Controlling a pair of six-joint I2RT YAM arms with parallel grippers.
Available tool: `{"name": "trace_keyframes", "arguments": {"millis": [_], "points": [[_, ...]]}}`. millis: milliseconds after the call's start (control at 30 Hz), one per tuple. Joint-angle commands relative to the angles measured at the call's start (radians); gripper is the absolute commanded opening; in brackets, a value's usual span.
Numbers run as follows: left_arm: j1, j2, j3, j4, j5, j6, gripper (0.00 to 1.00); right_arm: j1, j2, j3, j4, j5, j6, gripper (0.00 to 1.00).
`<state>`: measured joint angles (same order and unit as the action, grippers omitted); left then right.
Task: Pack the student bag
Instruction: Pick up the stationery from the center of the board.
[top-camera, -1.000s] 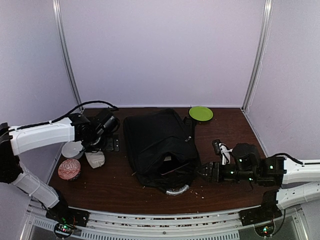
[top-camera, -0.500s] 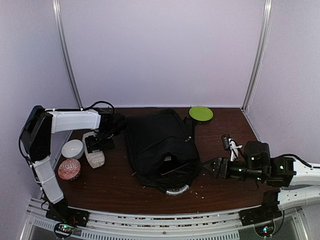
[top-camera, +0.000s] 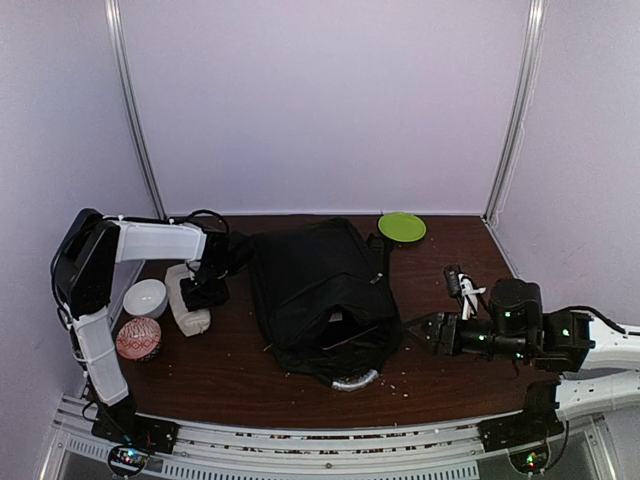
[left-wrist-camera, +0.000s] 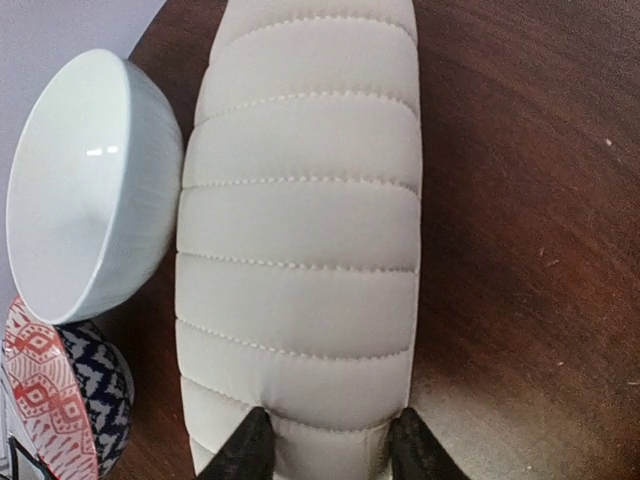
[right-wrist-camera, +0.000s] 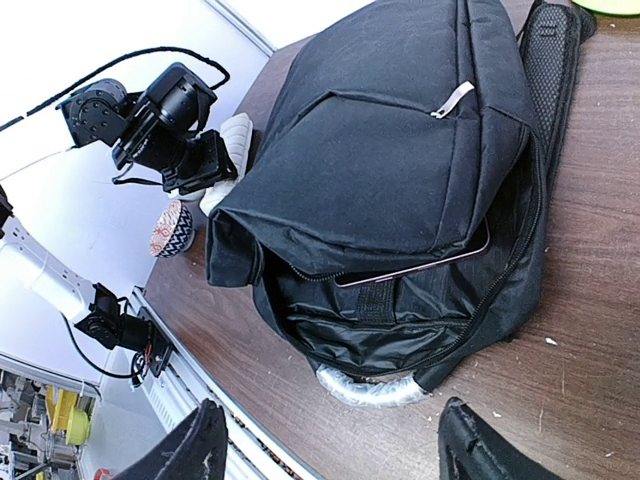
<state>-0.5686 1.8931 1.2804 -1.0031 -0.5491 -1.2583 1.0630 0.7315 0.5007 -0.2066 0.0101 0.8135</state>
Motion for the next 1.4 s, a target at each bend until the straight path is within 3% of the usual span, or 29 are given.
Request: {"name": "trace_keyframes", "arguments": {"millis": [0, 200, 433, 600, 700, 800, 900, 1100, 1367], "points": [[0.005, 0.018, -0.017, 0.038, 0.033, 0.03, 0.34, 0.006, 0.005, 0.029, -0.004, 0.029, -0.01, 0.72], [0.003, -0.035, -0.023, 0.037, 0.048, 0.041, 0.01, 0.006, -0.007, 0.038, -0.016, 0.033, -0.007, 0.72], [-0.049, -0.242, 0.072, -0.064, -0.006, 0.063, 0.0, 0.005, -0.018, 0.056, -0.017, 0.051, -0.021, 0.72], [-0.214, -0.366, 0.225, -0.106, -0.086, 0.193, 0.0, 0.005, -0.03, 0.064, 0.017, 0.063, -0.032, 0.72], [-0.362, -0.451, 0.202, 0.064, -0.096, 0.428, 0.0, 0.005, -0.044, 0.073, 0.029, 0.066, -0.041, 0.72], [-0.495, -0.539, 0.092, 0.312, -0.004, 0.704, 0.0, 0.005, -0.063, 0.094, 0.015, 0.071, -0.053, 0.72], [-0.576, -0.577, 0.0, 0.438, 0.065, 0.827, 0.0, 0.005, -0.088, 0.099, 0.022, 0.079, -0.047, 0.74], [-0.684, -0.55, -0.047, 0.62, 0.11, 0.864, 0.0, 0.006, -0.081, 0.074, 0.172, 0.111, 0.03, 0.78], [-0.709, -0.465, -0.025, 0.751, 0.115, 0.777, 0.0, 0.005, 0.062, 0.118, 0.315, 0.186, 0.139, 0.77]]}}
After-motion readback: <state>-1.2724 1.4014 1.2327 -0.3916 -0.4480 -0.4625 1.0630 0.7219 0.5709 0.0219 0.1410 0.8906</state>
